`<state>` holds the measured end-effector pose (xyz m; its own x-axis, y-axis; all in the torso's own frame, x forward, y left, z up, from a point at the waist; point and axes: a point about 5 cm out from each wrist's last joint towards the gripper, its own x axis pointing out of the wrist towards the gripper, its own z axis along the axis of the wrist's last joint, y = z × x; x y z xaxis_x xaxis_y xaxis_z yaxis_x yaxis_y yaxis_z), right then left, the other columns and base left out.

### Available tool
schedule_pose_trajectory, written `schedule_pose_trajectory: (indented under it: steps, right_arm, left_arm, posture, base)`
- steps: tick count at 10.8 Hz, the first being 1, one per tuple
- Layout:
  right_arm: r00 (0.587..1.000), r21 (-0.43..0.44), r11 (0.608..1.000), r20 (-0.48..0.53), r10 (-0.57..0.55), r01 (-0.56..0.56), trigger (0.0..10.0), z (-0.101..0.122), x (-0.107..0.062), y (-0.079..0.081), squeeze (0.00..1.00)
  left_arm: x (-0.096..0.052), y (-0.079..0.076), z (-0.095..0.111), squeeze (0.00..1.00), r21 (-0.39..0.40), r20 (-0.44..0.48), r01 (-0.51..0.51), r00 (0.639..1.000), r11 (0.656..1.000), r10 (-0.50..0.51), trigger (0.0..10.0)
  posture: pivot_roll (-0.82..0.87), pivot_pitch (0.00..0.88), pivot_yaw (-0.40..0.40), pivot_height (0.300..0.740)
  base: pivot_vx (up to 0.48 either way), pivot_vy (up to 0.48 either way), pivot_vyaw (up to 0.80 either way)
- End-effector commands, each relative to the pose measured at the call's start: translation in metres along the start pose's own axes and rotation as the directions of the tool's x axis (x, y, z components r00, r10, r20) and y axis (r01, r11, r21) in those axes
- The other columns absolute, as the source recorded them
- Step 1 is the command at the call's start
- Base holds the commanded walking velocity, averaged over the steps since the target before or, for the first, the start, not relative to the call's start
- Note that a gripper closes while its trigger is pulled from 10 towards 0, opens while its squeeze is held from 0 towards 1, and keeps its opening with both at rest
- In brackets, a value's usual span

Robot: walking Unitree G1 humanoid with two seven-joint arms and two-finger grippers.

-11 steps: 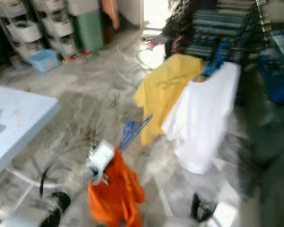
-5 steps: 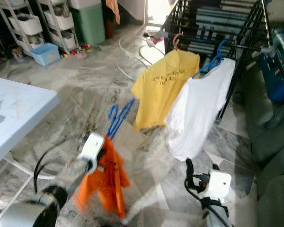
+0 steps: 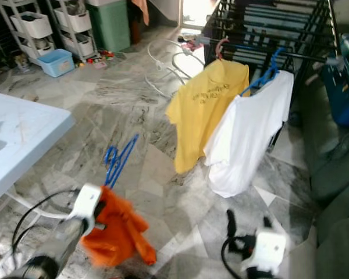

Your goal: Hang hanger

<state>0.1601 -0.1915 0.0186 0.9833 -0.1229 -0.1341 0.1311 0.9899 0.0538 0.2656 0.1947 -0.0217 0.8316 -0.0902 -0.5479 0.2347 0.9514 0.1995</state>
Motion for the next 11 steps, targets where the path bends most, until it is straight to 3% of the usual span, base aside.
schedule_pose_trajectory:
  steps: [1, 2, 3, 6, 8, 10, 11]
  right_arm:
    - [1.000, 0.034, 0.999, 0.009, -0.021, 0.021, 10.0, 0.002, 0.000, 0.002, 0.00]
    - [1.000, 0.014, 1.000, 0.007, -0.025, 0.025, 10.0, 0.003, -0.001, 0.005, 0.00]
    - [0.998, 0.059, 0.997, 0.000, -0.059, 0.059, 10.0, 0.001, -0.001, 0.004, 0.00]
    - [0.998, 0.027, 0.998, -0.003, -0.062, 0.063, 10.0, 0.004, 0.008, 0.006, 0.00]
    - [0.993, 0.031, 0.992, 0.000, -0.122, 0.122, 10.0, 0.005, 0.006, -0.006, 0.00]
    - [0.993, 0.028, 0.993, -0.015, -0.117, 0.117, 10.0, 0.003, 0.007, -0.005, 0.00]
    - [0.996, 0.038, 0.995, -0.006, -0.092, 0.093, 10.0, 0.005, 0.016, 0.002, 0.00]
  left_arm:
    - [-0.002, 0.005, 0.004, 0.00, 0.020, 0.050, -0.009, 0.999, 1.000, 0.008, 10.0]
    - [-0.006, 0.006, -0.002, 0.00, 0.025, 0.054, -0.019, 0.998, 1.000, 0.017, 10.0]
    - [-0.006, 0.007, -0.001, 0.00, 0.030, 0.063, -0.022, 0.998, 0.999, 0.020, 10.0]
    - [0.001, -0.001, 0.017, 0.00, 0.106, 0.109, 0.038, 0.993, 0.994, -0.050, 10.0]
    - [0.001, 0.001, 0.019, 0.00, 0.089, 0.106, 0.049, 0.993, 0.995, -0.059, 10.0]
    - [0.002, 0.000, 0.017, 0.00, 0.054, 0.087, 0.036, 0.995, 0.998, -0.041, 10.0]
    - [0.002, 0.001, 0.015, 0.00, 0.038, 0.086, 0.019, 0.996, 0.999, -0.022, 10.0]
  posture:
    - [0.00, 0.005, -0.019, 0.740]
    - [0.01, 0.015, -0.030, 0.740]
    - [0.01, 0.017, -0.033, 0.740]
    - [0.03, 0.020, -0.030, 0.740]
    - [0.01, 0.014, -0.031, 0.740]
    - [0.03, 0.012, -0.045, 0.740]
    - [0.05, 0.010, -0.053, 0.740]
  base:
    - [0.000, 0.000, 0.00]
    - [0.000, 0.000, 0.00]
    - [0.000, 0.000, 0.00]
    - [0.000, 0.000, 0.00]
    - [0.000, 0.127, 0.00]
    - [0.000, 0.264, 0.00]
    - [0.000, 0.292, 0.00]
